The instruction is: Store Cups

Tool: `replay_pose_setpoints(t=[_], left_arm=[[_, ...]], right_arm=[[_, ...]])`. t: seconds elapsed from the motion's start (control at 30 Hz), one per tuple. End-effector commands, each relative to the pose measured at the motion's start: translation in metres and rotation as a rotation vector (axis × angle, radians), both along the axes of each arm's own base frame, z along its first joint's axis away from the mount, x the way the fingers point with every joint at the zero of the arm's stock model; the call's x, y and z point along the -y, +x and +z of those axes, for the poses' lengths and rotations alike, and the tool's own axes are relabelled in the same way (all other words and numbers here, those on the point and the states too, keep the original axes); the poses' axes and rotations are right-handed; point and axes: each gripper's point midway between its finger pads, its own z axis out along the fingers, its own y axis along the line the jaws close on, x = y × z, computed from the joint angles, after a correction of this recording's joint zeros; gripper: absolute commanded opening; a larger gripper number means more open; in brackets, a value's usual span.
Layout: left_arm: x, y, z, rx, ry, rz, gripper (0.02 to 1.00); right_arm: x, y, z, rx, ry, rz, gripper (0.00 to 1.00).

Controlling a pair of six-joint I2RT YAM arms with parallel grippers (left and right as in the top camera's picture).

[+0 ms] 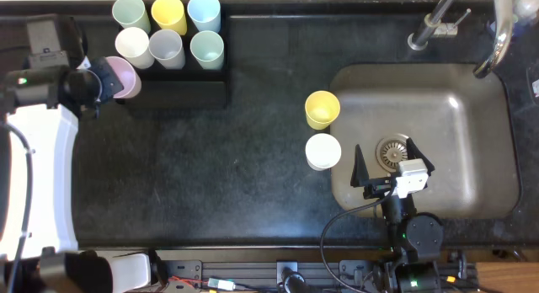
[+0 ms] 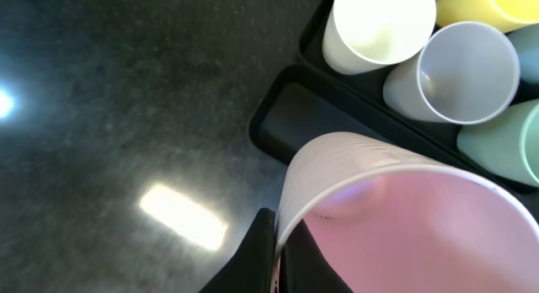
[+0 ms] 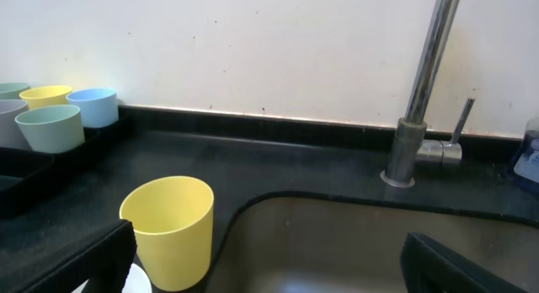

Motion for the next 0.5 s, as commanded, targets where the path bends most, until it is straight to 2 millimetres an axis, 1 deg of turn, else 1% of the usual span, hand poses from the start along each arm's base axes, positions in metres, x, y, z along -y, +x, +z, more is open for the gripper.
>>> replay_pose_setpoints(t=[0.03, 0.2, 0.4, 0.5], left_arm=[[0.001, 0.005, -0.026, -0.045, -0.015, -0.020, 0.036], [-0.006, 0.012, -0.039, -0.061, 0.002, 0.007, 0.036], [-0.022, 0.012, -0.054, -0.071, -0.052, 0.190, 0.036], [-0.025, 0.016, -0.061, -0.065, -0.070, 0.239, 0.036]], right_arm=[[0.001, 0.000, -0.003, 0.002, 0.007, -0.004, 0.996], [0.001, 0.000, -0.003, 0.002, 0.007, -0.004, 0.998], [0.001, 0.000, -0.003, 0.002, 0.007, -0.004, 0.996], [0.001, 0.000, -0.003, 0.002, 0.007, -0.004, 0.998]])
